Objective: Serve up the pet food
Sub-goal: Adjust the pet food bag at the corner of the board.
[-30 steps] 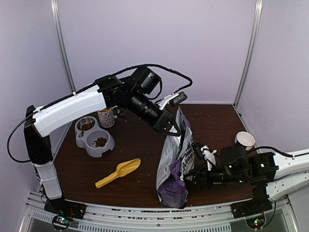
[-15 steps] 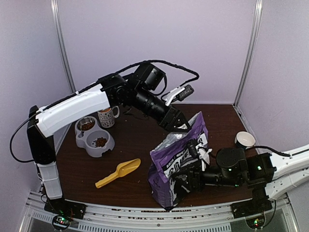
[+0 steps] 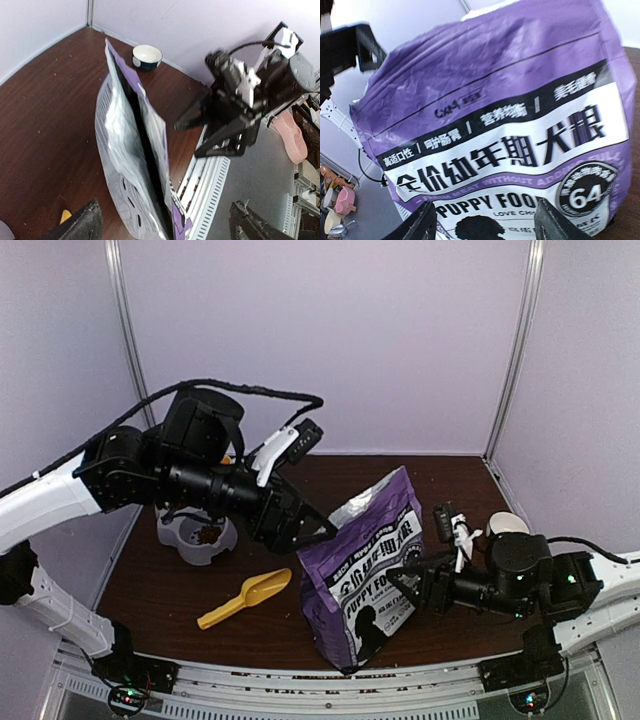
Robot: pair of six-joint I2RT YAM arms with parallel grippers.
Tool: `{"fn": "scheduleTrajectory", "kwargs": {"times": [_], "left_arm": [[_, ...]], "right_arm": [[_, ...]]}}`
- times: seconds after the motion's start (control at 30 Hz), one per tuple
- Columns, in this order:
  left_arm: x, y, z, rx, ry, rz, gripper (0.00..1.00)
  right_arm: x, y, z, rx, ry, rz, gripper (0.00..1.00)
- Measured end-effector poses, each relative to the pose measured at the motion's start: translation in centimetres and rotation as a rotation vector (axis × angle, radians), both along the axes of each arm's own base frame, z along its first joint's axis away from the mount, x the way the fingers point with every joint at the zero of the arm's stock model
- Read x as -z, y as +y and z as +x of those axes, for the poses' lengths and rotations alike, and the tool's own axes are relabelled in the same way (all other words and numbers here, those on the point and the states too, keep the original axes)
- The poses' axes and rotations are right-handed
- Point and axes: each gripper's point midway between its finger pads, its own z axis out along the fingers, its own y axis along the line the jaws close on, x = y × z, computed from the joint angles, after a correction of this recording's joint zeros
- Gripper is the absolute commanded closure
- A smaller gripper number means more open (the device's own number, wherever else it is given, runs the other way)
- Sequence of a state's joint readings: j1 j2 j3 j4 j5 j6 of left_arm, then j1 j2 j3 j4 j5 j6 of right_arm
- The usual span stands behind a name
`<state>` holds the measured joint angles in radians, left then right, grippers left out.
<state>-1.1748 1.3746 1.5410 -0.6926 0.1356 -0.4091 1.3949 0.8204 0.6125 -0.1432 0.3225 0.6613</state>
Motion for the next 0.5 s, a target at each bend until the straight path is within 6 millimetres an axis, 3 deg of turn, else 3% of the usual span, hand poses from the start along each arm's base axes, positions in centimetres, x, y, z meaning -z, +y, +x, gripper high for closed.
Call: {"fn": "scheduleTrajectory", "kwargs": {"times": [0.17,0.27,0.5], "left_arm": [[5.4,0.8,-1.4,-0.054,0.094,0.074,0.07],[6.8,0.8,-1.2,-0.103,0.134,0.078,0.1],[5.8,0.0,-1.5,-0.125,0.145,0.025,0.49]], "right_arm": [[-2.0,-3.3,1.6,0.088,-0.028,0.053,0.31],[-2.5,-4.7,2.2,0.125,-0.037,0.07,0.3],[-1.5,-6.3,3.3,0.179,-0.048,0.0,0.29]]}}
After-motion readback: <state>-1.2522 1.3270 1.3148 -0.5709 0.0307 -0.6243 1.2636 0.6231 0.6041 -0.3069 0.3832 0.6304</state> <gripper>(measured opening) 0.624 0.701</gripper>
